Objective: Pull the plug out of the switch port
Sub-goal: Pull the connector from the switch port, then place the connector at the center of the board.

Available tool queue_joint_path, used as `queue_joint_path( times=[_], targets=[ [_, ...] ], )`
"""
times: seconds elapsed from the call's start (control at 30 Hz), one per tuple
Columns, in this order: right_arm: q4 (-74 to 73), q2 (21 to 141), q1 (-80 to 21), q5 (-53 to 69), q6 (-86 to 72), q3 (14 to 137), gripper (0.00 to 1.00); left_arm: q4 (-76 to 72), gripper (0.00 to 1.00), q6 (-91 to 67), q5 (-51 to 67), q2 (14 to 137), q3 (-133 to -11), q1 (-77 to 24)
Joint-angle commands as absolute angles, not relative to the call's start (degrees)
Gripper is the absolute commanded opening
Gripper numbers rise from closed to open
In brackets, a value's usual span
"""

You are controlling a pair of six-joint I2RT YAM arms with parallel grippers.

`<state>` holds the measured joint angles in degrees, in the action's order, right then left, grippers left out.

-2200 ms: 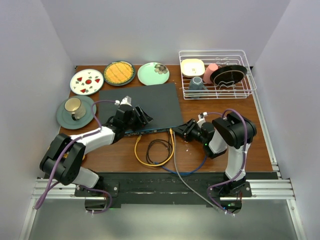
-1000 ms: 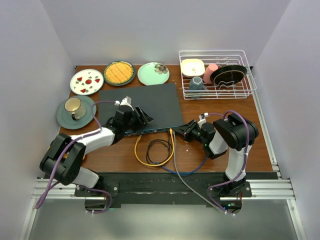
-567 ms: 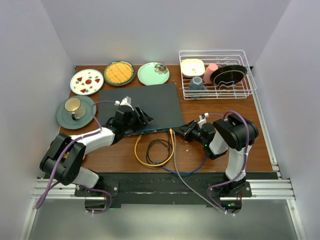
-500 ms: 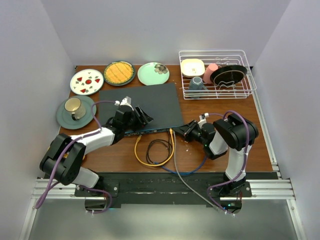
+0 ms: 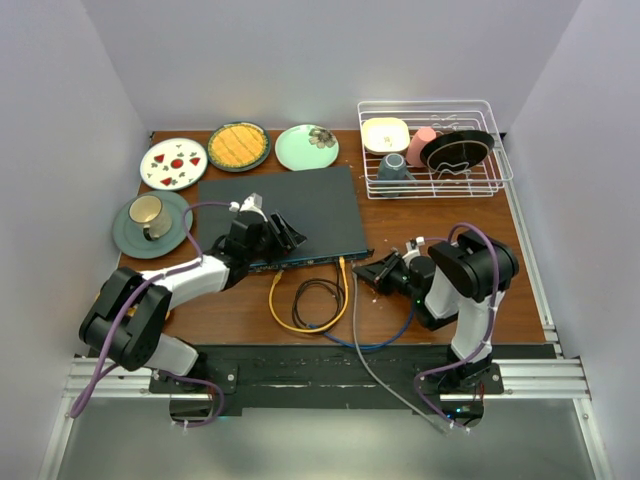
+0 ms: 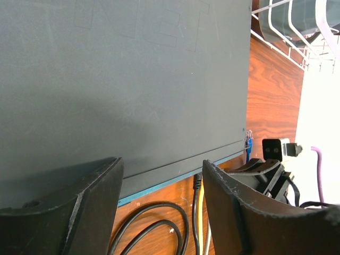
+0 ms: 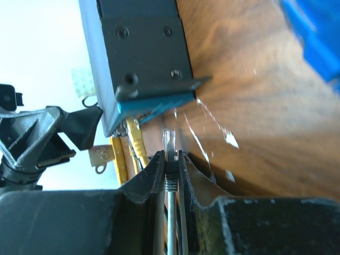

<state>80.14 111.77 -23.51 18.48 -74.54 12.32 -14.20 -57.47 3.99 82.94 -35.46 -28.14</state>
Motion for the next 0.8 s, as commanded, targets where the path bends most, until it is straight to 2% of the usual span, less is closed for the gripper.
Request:
queue_joint_path(
  times=[0.0, 0.27, 0.37, 0.47, 0.5, 0.53, 0.6, 0.77],
  targets=[
    [100.46, 109.87, -23.38, 16.7, -70.84, 8.71, 0.0, -13.45, 0.66, -57.39, 4.92, 81.92, -33.93, -27.95],
    [96.0, 94.16, -23.12, 15.73, -68.82, 3.87, 0.0, -13.01, 0.66, -57.39, 4.31, 80.16, -33.4, -27.95],
    [80.56, 81.42, -23.03, 14.6, -65.05, 5.18, 0.0, -12.83, 0.66, -57.48, 3.96, 79.37, -33.31, -27.95],
    [46.87, 62.54, -23.03, 8.38, -54.96, 12.63, 0.0, -13.53, 0.66, -57.65, 3.95, 79.1, -32.61, -27.95],
    [30.14, 58.05, -23.03, 1.48, -49.54, 15.27, 0.0, -14.14, 0.66, -57.66, 4.04, 79.28, -32.17, -27.86],
    [26.06, 52.87, -22.94, -0.68, -48.09, 18.77, 0.0, -14.59, 0.66, -57.92, 4.3, 79.63, -32.08, -27.95],
    [13.44, 49.84, -21.45, -8.39, -42.66, 23.44, 0.0, -16.17, 0.66, -58.53, 5.18, 80.07, -31.64, -27.95],
    [3.0, 51.41, -15.66, -12.22, -40.43, 32.95, 0.0, -17.84, 0.66, -59.15, 6.68, 81.3, -32.08, -28.3]
  ],
)
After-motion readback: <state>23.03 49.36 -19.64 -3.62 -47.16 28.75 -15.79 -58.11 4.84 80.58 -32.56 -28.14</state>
